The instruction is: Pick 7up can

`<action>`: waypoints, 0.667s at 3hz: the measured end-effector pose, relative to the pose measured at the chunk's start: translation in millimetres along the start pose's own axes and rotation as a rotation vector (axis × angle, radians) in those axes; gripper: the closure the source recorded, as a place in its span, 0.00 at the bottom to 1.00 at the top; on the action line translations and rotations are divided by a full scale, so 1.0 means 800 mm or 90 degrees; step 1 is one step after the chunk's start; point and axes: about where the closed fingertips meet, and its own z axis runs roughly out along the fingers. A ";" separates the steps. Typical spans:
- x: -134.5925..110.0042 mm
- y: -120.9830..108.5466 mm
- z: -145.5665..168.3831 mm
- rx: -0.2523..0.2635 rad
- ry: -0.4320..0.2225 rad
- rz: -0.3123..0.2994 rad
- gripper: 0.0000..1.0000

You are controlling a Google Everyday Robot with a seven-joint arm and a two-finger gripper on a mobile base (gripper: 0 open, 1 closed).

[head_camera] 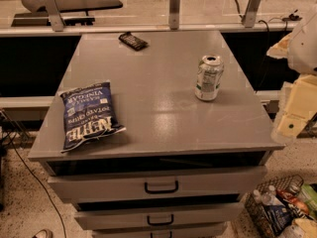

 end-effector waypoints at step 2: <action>-0.002 -0.015 0.010 0.020 -0.022 0.001 0.00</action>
Offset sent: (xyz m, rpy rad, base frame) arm 0.0386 -0.0032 -0.0194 0.0729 -0.0796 0.0015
